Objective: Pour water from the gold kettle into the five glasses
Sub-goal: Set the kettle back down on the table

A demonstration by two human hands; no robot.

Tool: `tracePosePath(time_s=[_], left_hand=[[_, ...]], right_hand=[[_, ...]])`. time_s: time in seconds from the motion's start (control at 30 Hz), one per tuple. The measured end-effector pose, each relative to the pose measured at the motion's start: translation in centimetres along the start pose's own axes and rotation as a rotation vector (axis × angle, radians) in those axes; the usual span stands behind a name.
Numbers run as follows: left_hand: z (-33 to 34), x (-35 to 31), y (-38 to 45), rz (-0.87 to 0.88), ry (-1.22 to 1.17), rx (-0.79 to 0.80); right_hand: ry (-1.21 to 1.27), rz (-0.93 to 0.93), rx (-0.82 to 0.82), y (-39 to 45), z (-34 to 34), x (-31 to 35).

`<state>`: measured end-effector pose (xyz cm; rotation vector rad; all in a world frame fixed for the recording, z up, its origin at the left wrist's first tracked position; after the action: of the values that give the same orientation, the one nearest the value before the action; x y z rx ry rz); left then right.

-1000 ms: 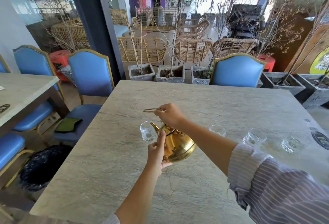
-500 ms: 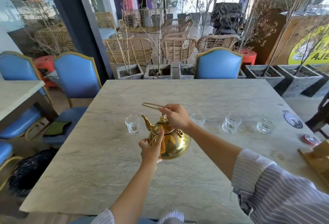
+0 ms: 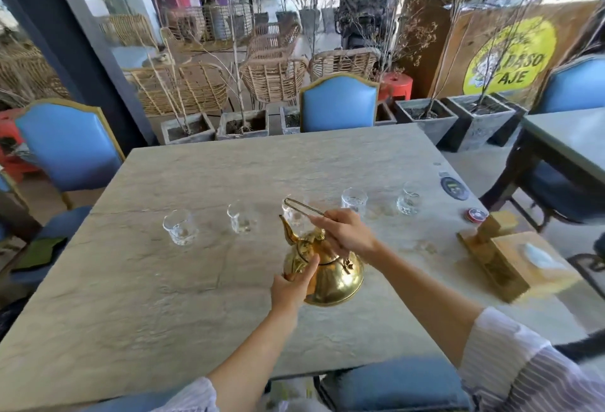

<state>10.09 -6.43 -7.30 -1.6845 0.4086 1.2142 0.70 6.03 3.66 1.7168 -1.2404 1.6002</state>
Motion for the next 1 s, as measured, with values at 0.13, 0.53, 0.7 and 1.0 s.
tracePosePath(time_s=[0.13, 0.53, 0.7, 1.0], left_hand=[[5.5, 2.0, -1.1, -0.091, -0.078, 0.096], [16.2, 2.3, -3.7, -0.190, -0.050, 0.243], [18.8, 2.4, -2.9, -0.235, -0.134, 0.254], [20.7, 2.7, -3.3, -0.123, -0.079, 0.203]], right_hand=[[0.023, 0.049, -0.090, -2.1, -4.5, -2.6], [-0.003, 0.045, -0.149, -5.6, -15.0, -7.9], [-0.037, 0.048, -0.117, -5.9, -17.3, -9.0], [-0.018, 0.042, -0.152, -5.6, -19.1, -10.2]])
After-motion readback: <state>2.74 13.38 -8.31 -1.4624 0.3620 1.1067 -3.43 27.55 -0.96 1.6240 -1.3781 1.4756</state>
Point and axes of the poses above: each hand's wrist, its own y-axis towards the middle knuckle, its own z-axis out of the palm, x = y × z, the point moved 2 cm from there along y, towards the middle knuckle, and after that the axes turned 6 degrees about z, right-handed, at the moved point
